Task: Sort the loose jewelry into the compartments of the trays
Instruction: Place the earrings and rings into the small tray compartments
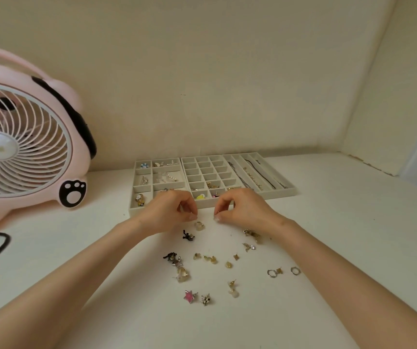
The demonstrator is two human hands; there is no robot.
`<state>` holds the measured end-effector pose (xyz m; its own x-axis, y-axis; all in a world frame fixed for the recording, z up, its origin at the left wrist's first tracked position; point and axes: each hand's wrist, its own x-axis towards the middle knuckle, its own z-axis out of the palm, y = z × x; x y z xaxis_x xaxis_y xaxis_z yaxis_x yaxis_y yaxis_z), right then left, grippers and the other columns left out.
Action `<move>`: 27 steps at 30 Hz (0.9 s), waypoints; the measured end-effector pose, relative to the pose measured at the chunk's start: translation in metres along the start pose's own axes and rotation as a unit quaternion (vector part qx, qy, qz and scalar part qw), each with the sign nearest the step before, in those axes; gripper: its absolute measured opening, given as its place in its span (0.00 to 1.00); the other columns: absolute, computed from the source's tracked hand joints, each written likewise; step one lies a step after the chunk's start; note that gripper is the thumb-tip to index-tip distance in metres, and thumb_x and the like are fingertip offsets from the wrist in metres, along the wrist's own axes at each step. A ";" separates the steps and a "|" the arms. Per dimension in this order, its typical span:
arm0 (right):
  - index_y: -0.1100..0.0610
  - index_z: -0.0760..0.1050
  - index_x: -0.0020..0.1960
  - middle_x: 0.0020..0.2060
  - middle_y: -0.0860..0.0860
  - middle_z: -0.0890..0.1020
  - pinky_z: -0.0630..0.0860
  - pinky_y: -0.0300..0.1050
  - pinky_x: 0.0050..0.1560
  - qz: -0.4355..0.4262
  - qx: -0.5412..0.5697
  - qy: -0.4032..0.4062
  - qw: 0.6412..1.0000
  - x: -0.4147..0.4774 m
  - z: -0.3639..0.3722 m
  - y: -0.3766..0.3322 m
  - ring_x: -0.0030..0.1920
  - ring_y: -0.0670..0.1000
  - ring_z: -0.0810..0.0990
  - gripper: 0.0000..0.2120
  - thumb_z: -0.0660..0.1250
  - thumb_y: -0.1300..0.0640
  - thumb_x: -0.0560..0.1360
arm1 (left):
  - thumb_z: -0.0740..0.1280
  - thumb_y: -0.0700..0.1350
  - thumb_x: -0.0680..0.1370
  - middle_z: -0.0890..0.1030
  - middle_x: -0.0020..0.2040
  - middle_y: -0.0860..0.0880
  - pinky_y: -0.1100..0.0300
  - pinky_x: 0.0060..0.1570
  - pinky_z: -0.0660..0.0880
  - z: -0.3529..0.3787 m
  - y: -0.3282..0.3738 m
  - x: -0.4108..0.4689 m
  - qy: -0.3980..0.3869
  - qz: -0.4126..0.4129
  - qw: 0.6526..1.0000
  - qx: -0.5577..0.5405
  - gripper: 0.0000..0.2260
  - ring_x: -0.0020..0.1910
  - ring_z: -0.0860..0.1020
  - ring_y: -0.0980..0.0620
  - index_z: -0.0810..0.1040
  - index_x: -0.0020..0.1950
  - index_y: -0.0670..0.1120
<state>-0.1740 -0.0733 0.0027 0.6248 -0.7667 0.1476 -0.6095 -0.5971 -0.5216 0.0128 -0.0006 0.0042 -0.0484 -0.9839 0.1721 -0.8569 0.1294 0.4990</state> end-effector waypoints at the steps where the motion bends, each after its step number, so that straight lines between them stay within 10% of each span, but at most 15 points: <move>1: 0.49 0.81 0.41 0.40 0.42 0.82 0.71 0.38 0.43 0.002 0.000 0.002 1.000 0.000 -0.002 0.002 0.44 0.42 0.77 0.02 0.73 0.53 0.68 | 0.71 0.43 0.73 0.75 0.36 0.57 0.71 0.35 0.66 0.001 0.001 0.001 -0.002 0.001 1.000 -0.003 0.04 0.34 0.72 0.60 0.77 0.42 0.51; 27: 0.50 0.82 0.43 0.39 0.43 0.82 0.66 0.28 0.38 0.059 0.108 0.081 0.989 -0.011 -0.033 0.059 0.34 0.30 0.74 0.07 0.70 0.62 0.72 | 0.74 0.47 0.70 0.79 0.41 0.55 0.59 0.42 0.74 0.009 0.006 0.018 -0.017 0.034 0.998 0.048 0.06 0.38 0.74 0.58 0.78 0.43 0.51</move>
<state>-0.2329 -0.1078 -0.0015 0.4575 -0.8667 0.1988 -0.5439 -0.4496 -0.7086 0.0023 -0.0190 0.0025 -0.1247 -0.9771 0.1726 -0.8965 0.1855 0.4023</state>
